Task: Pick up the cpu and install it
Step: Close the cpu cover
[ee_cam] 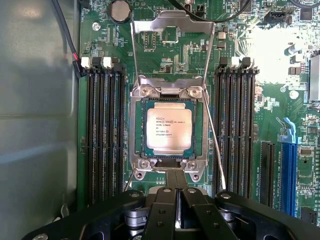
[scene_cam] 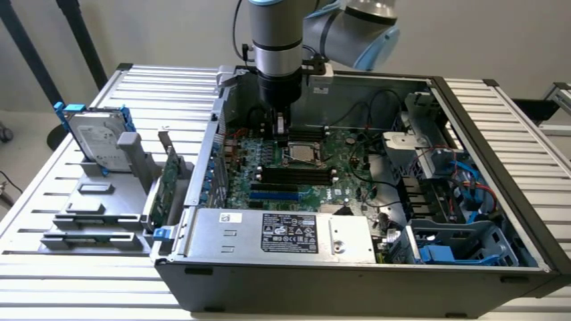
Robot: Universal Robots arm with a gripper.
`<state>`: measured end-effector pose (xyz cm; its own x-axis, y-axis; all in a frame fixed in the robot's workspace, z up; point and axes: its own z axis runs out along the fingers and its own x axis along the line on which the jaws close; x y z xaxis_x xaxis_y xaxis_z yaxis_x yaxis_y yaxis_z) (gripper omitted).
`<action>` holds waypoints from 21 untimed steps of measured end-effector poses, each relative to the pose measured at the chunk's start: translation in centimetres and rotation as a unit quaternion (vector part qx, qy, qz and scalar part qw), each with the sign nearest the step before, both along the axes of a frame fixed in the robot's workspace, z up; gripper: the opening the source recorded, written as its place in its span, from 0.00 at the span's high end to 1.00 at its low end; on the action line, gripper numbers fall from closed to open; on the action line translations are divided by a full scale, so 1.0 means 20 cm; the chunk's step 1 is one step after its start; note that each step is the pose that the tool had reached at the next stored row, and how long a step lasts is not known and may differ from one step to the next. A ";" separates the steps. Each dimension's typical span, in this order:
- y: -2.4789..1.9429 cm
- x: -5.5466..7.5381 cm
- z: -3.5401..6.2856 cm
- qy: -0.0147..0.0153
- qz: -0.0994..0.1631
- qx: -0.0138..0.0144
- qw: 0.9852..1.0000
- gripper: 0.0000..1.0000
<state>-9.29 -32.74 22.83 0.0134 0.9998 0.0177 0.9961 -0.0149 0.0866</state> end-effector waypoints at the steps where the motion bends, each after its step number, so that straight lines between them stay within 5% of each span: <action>1: 0.000 0.00 0.000 0.000 0.000 0.000 1.000 0.89; 8: 0.000 0.04 0.002 0.002 0.000 0.000 1.000 0.89; 21: 0.000 0.34 0.158 0.021 0.000 0.000 1.000 0.89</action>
